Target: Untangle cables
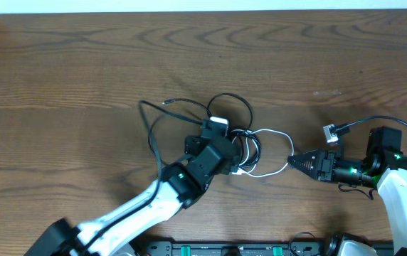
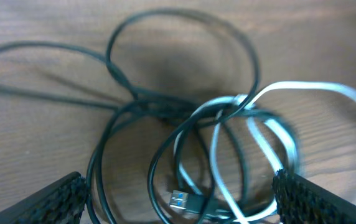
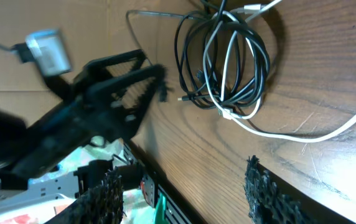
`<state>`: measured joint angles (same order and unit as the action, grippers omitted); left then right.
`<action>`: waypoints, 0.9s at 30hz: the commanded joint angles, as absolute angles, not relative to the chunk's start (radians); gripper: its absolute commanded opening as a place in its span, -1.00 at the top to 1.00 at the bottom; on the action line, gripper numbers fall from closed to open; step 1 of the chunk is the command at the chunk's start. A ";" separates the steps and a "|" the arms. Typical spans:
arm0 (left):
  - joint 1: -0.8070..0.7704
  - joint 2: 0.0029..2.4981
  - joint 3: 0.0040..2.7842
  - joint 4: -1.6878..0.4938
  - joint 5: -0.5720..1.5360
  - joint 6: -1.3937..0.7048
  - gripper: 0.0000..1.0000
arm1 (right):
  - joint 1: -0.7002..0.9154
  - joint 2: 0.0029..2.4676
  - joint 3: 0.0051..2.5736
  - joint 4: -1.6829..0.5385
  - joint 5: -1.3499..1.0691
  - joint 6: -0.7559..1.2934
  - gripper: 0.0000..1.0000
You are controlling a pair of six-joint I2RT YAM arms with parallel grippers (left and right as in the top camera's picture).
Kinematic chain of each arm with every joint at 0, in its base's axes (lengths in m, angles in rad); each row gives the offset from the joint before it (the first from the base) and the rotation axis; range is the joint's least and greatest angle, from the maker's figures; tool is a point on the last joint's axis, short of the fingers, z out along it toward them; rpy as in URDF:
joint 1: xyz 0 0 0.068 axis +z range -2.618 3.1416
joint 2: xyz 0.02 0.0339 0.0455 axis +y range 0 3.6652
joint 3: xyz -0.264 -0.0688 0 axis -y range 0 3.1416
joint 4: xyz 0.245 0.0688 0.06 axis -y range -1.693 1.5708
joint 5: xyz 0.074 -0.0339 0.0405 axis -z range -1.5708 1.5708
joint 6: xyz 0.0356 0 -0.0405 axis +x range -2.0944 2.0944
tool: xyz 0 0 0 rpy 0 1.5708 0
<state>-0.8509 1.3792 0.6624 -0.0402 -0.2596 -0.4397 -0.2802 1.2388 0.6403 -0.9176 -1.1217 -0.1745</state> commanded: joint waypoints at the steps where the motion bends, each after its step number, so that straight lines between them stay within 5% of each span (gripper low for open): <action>1: -0.847 1.448 0.668 -0.018 -0.280 -0.401 -0.89 | -0.266 1.228 0.643 -0.917 -1.114 -0.199 -0.22; 12: -0.797 1.520 0.668 0.028 -0.444 -0.401 -0.83 | -0.266 1.229 0.641 -0.917 -1.064 -0.196 -0.24; 21: -0.723 1.532 0.668 0.022 -0.056 -0.299 -0.72 | -0.266 1.229 0.641 -0.916 -1.053 -0.196 -0.25; 27: -0.723 1.570 0.667 0.002 -0.055 -0.281 -0.73 | -0.266 1.229 0.641 -0.917 -1.053 -0.196 -0.24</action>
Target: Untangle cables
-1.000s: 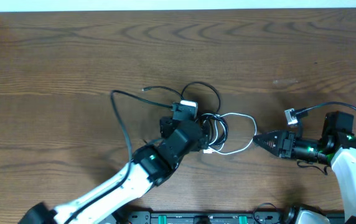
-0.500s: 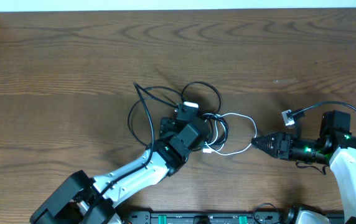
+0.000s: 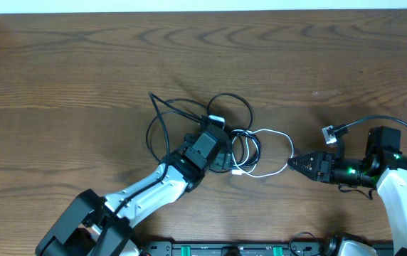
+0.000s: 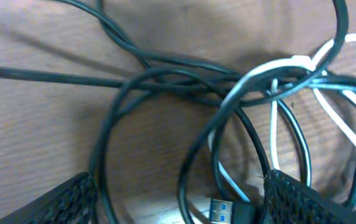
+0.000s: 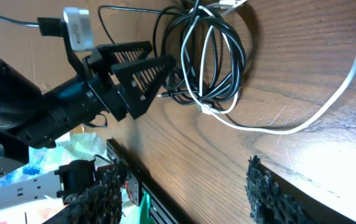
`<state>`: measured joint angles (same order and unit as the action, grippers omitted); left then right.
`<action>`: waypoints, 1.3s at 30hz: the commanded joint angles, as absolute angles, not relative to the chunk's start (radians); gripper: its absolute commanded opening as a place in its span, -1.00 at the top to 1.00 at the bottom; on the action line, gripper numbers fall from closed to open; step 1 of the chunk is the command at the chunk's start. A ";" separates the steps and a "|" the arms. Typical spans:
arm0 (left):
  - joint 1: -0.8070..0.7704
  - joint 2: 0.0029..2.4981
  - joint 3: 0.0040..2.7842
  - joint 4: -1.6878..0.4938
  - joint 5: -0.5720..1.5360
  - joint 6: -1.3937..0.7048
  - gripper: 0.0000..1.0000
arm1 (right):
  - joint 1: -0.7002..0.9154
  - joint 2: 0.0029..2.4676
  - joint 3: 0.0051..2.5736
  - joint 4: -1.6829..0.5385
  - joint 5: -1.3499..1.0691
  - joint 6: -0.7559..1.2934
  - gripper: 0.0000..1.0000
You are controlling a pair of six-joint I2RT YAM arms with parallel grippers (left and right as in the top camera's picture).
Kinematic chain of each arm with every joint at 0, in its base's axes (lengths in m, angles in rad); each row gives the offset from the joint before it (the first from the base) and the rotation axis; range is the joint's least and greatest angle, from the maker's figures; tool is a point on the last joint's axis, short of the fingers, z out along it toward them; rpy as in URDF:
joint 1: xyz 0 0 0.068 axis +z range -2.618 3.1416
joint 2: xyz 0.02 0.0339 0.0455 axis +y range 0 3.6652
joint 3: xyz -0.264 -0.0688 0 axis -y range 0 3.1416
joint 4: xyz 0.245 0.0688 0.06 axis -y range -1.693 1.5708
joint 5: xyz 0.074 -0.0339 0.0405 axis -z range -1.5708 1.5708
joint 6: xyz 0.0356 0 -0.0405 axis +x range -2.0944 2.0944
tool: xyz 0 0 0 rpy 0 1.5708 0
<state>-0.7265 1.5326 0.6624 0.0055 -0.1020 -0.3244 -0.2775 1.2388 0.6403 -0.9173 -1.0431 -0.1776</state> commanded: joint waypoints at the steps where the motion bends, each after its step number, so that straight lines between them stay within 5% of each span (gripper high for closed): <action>1: -0.723 1.585 0.667 0.004 -0.064 -0.282 -0.72 | -0.266 1.229 0.641 -0.917 -1.053 -0.195 -0.24; 11: -0.723 1.681 0.667 0.072 -0.124 -0.281 -0.70 | -0.266 1.229 0.641 -0.920 -1.052 -0.196 -0.25; 13: -0.723 1.702 0.667 0.094 -0.125 -0.281 -0.34 | -0.266 1.229 0.641 -0.919 -1.053 -0.196 -0.25; 16: -0.723 1.727 0.667 0.102 -0.199 -0.286 0.58 | -0.266 1.229 0.641 -0.921 -1.053 -0.195 -0.24; 18: -0.723 1.725 0.667 0.095 -0.259 -0.320 0.85 | -0.266 1.229 0.641 -0.924 -1.053 -0.195 -0.25; 39: -0.723 1.192 0.667 -0.086 -0.056 -0.492 0.85 | -0.144 1.229 0.641 -0.928 -1.265 -0.171 -0.22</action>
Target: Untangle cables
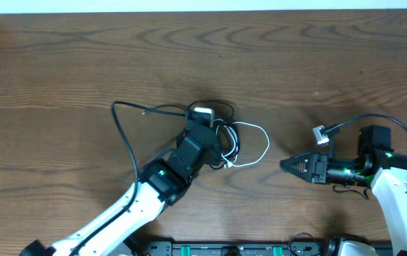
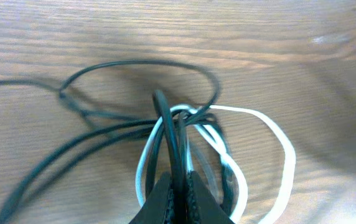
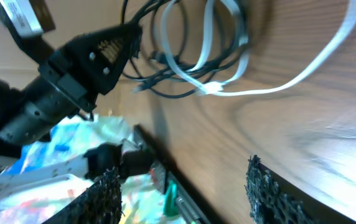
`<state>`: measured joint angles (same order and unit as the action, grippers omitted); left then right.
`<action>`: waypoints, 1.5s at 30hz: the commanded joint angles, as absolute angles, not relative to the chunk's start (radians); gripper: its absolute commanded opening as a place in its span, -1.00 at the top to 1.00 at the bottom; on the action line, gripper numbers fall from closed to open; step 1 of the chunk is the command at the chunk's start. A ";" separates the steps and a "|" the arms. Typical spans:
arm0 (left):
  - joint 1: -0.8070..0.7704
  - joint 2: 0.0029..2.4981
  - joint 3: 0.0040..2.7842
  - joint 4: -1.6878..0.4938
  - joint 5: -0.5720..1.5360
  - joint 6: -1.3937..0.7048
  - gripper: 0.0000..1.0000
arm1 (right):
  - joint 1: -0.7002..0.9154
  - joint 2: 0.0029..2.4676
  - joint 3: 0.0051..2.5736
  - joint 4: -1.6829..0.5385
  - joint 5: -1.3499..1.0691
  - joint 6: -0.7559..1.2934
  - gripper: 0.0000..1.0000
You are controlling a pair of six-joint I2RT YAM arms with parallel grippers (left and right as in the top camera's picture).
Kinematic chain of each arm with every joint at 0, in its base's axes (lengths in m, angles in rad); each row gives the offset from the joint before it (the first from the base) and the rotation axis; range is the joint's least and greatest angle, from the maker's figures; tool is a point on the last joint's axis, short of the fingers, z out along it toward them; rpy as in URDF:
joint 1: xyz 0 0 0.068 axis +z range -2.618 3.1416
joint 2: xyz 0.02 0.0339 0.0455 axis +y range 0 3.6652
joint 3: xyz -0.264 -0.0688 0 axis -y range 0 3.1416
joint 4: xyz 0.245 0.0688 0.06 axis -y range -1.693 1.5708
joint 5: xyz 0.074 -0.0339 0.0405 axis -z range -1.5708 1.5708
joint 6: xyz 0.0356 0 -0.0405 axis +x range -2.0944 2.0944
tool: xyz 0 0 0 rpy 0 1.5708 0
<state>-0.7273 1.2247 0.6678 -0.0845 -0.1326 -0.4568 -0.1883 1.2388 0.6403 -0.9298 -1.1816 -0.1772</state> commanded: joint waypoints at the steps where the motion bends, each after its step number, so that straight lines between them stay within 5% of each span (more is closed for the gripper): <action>1: -0.723 1.185 0.667 -0.085 -0.041 -0.492 0.85 | -0.129 1.229 0.641 -0.924 -1.265 -0.157 -0.22; 10: -0.723 1.169 0.667 -0.100 -0.002 -0.433 0.78 | 0.002 1.229 0.641 -0.695 -1.094 0.154 -0.01; 14: -0.723 1.224 0.667 -0.154 -0.086 -0.292 -0.08 | 0.047 1.229 0.641 -0.643 -0.869 0.342 -0.01; 16: -0.723 1.280 0.667 -0.154 -0.117 -0.153 -0.75 | 0.070 1.229 0.641 -0.633 -0.836 0.363 -0.02; 17: -0.723 1.300 0.667 -0.149 -0.139 -0.138 -0.77 | 0.077 1.229 0.641 -0.631 -0.835 0.362 -0.03; 37: -0.723 1.685 0.667 0.112 -0.256 0.138 -0.66 | 0.113 1.229 0.641 -0.631 -0.738 0.363 -0.18; 40: -0.723 1.736 0.667 0.160 -0.274 0.138 -0.36 | 0.113 1.229 0.641 -0.631 -0.731 0.363 -0.20; 41: -0.723 1.749 0.667 0.175 -0.282 0.138 -0.01 | 0.113 1.229 0.641 -0.631 -0.731 0.363 -0.20; 45: -0.723 1.754 0.667 0.186 -0.282 0.138 0.85 | 0.113 1.229 0.641 -0.631 -0.731 0.363 -0.22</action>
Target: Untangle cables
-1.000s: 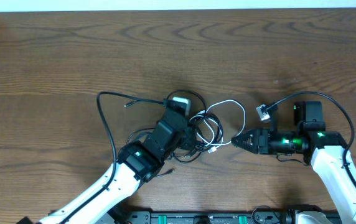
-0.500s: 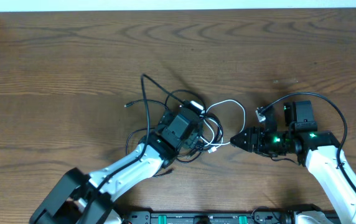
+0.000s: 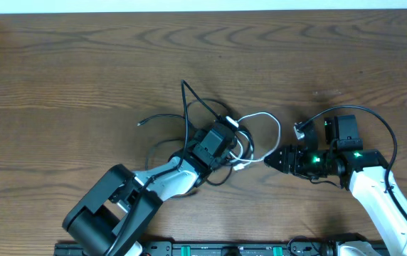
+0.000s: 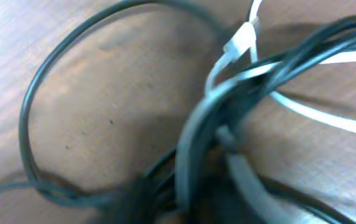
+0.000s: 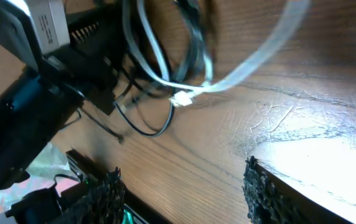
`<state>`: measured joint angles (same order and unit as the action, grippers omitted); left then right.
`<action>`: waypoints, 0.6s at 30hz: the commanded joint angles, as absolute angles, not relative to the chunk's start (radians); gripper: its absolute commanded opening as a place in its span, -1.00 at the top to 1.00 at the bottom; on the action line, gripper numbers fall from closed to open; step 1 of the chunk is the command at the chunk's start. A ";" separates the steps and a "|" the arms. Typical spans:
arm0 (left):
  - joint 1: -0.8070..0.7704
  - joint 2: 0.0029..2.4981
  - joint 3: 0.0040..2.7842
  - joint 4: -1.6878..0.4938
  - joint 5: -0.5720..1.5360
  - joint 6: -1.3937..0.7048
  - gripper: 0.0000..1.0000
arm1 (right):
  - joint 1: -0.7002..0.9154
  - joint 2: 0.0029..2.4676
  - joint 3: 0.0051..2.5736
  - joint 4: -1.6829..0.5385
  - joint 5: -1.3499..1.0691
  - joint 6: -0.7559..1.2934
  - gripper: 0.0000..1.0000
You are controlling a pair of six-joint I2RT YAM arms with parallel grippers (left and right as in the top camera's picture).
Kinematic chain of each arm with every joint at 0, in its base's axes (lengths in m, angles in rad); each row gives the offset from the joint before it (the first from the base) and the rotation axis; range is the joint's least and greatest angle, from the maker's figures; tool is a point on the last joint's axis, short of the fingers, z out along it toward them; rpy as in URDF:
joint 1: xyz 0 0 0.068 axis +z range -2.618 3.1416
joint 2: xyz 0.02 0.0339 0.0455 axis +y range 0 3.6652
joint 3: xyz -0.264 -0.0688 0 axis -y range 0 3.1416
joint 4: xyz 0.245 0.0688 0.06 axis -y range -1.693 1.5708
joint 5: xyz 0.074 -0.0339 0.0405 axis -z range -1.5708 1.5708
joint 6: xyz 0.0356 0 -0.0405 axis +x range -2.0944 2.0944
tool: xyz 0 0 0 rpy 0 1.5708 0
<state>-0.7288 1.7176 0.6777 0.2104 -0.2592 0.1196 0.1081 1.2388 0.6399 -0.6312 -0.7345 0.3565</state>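
A black cable [image 3: 189,108] and a white cable [image 3: 266,125] are wound together in one bundle [image 3: 235,146] at the table's middle. My left gripper [image 3: 221,139] is shut on that bundle. In the blurred left wrist view the dark strands [image 4: 228,106] and a white connector [image 4: 240,40] run up from my left gripper [image 4: 178,202]. My right gripper [image 3: 271,160] stands open just right of the white loop, holding nothing. Between the fingers of the right gripper [image 5: 184,193] there is only wood; the white cable [image 5: 252,56] lies ahead of it.
The black cable's loose end [image 3: 141,122] trails off to the left of the bundle. A rail [image 3: 210,249] runs along the table's [image 3: 82,64] near edge. My right arm's own lead [image 3: 374,121] arcs above its wrist.
My left gripper, still shut on the bundle, has moved a little right and nearer. The black loose loop now stands up behind it. My right gripper has moved left, close to the white loop.
My left gripper was open over the tangle, then lower with the strands between its fingers. Then it was shut on the bundle, which had shifted left with a long black loop thrown out. Now the bundle sits nearer my open right gripper.
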 commanded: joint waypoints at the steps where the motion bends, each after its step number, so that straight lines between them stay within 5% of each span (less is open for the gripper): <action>1: -0.723 1.748 0.667 0.186 -0.283 0.135 0.85 | 0.113 1.229 0.641 -0.631 -0.731 0.363 -0.23; 18: -0.723 1.135 0.668 -0.087 -0.101 -0.057 0.85 | 0.119 1.229 0.641 -0.552 -0.837 0.392 -0.22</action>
